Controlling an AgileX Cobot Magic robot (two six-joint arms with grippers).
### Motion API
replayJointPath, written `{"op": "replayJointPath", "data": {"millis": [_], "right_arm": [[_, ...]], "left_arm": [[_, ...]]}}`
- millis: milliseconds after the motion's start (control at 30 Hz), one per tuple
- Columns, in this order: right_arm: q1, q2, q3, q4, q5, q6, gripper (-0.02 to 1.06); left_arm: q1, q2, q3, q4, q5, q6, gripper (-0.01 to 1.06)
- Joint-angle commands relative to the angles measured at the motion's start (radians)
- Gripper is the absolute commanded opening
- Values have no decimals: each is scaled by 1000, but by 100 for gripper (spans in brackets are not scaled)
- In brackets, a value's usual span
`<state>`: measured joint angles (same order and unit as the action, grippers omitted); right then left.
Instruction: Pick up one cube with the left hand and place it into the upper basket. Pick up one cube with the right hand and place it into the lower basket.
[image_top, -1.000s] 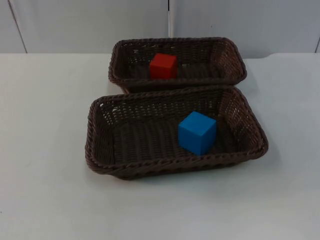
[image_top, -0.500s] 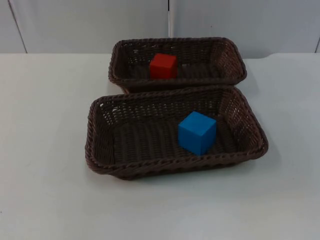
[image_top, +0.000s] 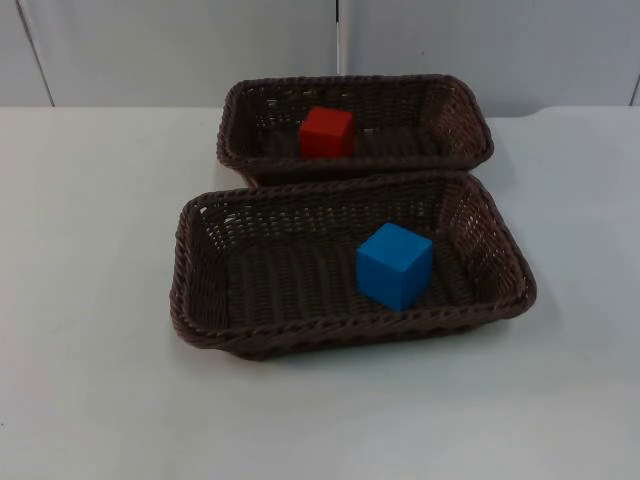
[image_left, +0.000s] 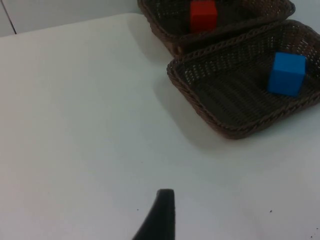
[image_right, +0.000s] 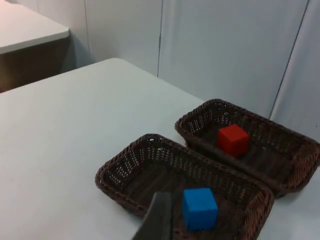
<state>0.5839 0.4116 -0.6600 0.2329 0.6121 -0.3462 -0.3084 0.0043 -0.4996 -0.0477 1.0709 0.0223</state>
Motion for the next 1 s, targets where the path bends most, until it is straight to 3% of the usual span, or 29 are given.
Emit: {"op": "replayJointPath", "data": {"millis": [0, 133, 333, 433, 467, 633, 767, 967], "right_arm": [[6, -55, 36, -20, 19, 30, 78], [6, -147, 52, -106, 100, 153, 78], [6, -230, 52, -164, 215, 220, 78], [6, -297, 52, -178, 311, 258, 78], [6, -317, 52, -180, 329, 260, 78], [6, -380, 54, -195, 379, 280, 78], [6, -412, 84, -254, 409, 358, 78], [8, -412, 118, -252, 420, 361, 78]], "left_arm": [[0, -4, 6, 5, 4, -2, 83], [0, -4, 6, 5, 4, -2, 83], [0, -4, 6, 5, 4, -2, 85], [0, -4, 6, 5, 4, -2, 104], [0, -4, 6, 5, 4, -2, 105], [0, -4, 6, 5, 4, -2, 105], [0, -4, 6, 5, 4, -2, 105], [0, -4, 6, 5, 4, -2, 105]]}}
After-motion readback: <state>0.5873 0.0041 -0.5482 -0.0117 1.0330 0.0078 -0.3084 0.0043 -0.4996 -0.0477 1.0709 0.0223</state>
